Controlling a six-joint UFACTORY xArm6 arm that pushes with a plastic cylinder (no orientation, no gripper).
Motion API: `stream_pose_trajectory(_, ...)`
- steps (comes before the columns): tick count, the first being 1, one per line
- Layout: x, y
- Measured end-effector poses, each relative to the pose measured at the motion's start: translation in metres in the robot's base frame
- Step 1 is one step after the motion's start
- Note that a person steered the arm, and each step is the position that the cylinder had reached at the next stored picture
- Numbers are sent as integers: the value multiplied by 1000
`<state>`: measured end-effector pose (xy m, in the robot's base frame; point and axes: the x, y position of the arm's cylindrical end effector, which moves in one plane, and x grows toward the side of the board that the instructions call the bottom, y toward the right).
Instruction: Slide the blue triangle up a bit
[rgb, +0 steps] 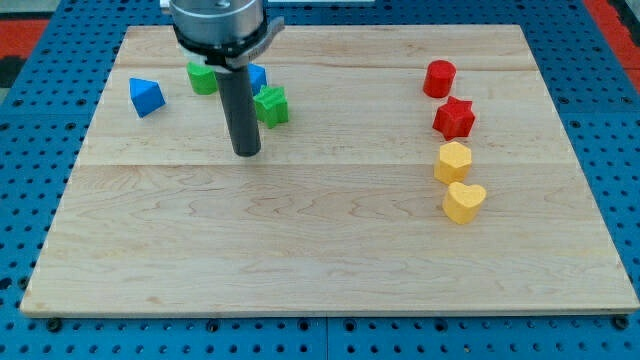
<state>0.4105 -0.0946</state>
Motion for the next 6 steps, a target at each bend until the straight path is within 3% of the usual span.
stream_pose_trajectory(3, -60, 47)
stream_pose_trajectory(5, -46, 47)
stream_pose_trajectory(6, -29, -3)
